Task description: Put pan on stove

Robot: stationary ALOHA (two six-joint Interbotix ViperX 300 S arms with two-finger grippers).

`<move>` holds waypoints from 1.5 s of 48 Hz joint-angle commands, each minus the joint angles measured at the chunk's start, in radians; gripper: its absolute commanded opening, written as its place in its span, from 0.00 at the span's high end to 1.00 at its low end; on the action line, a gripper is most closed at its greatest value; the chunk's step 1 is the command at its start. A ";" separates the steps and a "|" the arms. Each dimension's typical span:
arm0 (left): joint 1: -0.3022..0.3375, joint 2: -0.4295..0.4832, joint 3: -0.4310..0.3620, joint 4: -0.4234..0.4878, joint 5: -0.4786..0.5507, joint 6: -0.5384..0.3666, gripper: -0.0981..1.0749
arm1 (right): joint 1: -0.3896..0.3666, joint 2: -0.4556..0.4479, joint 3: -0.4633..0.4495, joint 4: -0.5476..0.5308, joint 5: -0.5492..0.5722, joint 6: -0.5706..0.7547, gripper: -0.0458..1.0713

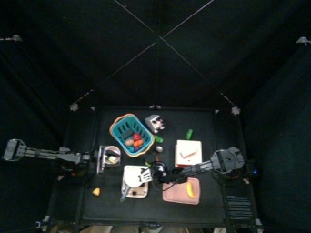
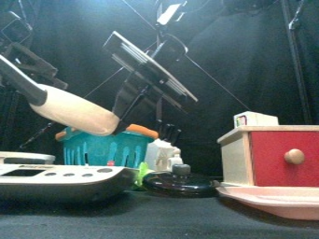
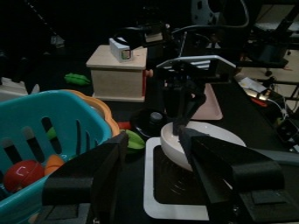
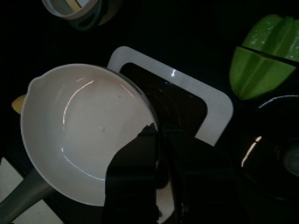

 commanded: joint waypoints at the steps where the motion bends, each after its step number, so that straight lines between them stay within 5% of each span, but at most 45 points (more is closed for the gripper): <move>1: 0.000 0.002 -0.011 -0.002 0.003 0.000 0.18 | -0.008 -0.003 -0.044 0.003 0.005 -0.002 0.62; 52: 0.002 0.000 -0.009 0.000 0.009 0.000 0.18 | 0.000 0.060 -0.097 0.092 0.130 -0.002 0.61; 72: 0.000 0.002 -0.009 -0.002 0.009 -0.002 0.18 | 0.002 0.060 -0.095 0.086 0.132 -0.003 0.43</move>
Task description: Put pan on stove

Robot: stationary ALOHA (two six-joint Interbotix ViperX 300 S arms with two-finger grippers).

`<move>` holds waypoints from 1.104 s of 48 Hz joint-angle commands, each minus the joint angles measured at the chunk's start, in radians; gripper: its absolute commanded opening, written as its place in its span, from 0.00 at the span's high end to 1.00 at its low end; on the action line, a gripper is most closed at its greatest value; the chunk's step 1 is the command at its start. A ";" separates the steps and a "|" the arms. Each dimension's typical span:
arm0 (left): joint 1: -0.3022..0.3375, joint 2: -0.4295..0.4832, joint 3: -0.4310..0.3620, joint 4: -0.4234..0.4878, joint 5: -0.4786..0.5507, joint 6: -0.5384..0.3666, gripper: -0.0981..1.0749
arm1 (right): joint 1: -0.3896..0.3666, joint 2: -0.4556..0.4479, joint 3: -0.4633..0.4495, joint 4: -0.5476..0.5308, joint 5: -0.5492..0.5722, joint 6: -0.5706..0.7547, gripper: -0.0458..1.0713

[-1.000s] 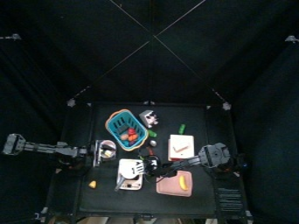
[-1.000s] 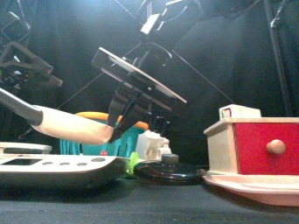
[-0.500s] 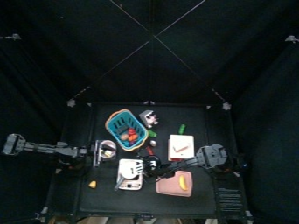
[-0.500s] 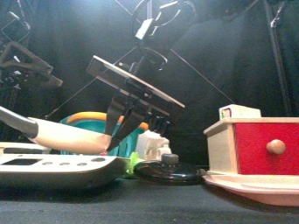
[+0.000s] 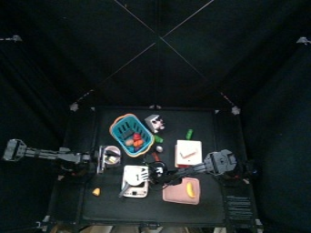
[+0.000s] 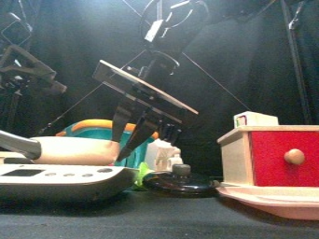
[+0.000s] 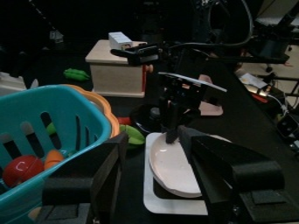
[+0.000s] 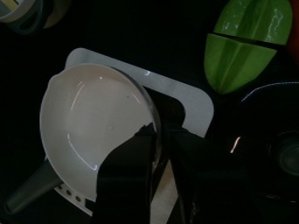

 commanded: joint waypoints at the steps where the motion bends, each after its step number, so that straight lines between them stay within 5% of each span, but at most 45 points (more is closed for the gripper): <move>1: 0.002 0.002 -0.014 0.000 -0.005 0.000 0.18 | 0.000 -0.028 -0.025 -0.005 0.000 -0.003 0.43; 53: 0.000 0.002 -0.014 0.000 -0.003 -0.002 0.18 | 0.002 -0.074 -0.048 -0.054 0.051 -0.086 0.41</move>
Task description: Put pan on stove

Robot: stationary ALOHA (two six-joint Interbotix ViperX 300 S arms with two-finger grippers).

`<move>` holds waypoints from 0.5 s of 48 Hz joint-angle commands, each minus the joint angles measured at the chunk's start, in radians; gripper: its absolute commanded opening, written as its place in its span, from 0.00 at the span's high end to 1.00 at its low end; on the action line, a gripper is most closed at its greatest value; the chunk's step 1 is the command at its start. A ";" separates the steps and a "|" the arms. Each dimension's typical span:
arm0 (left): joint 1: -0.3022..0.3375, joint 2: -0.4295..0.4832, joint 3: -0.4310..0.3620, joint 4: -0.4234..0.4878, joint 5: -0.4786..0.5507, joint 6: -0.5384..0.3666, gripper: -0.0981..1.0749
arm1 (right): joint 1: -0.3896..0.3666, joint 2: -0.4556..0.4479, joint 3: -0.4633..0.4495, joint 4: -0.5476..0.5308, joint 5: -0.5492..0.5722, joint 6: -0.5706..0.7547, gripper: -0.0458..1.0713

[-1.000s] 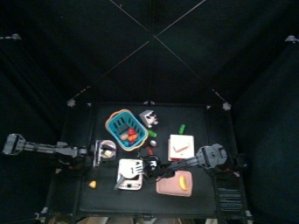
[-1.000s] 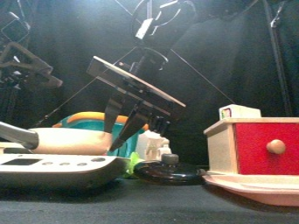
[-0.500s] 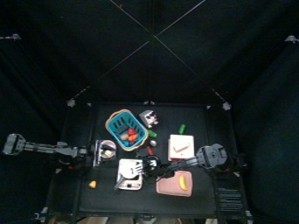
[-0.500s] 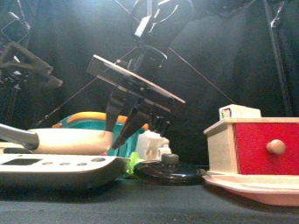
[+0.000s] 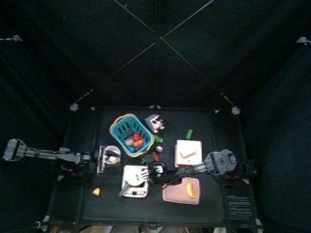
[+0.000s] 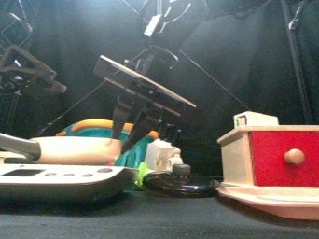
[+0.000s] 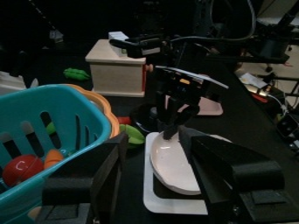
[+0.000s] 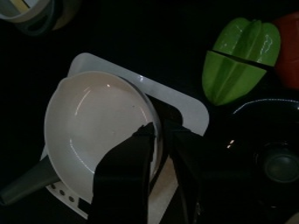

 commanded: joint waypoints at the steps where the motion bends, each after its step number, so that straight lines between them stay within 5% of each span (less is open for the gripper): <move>1: 0.002 0.002 -0.015 -0.002 -0.005 0.000 0.18 | 0.002 -0.063 -0.028 -0.038 0.003 -0.002 0.41; 24: -0.003 0.000 -0.015 -0.002 -0.005 -0.002 0.18 | -0.005 -0.107 0.006 -0.170 0.035 -0.005 0.42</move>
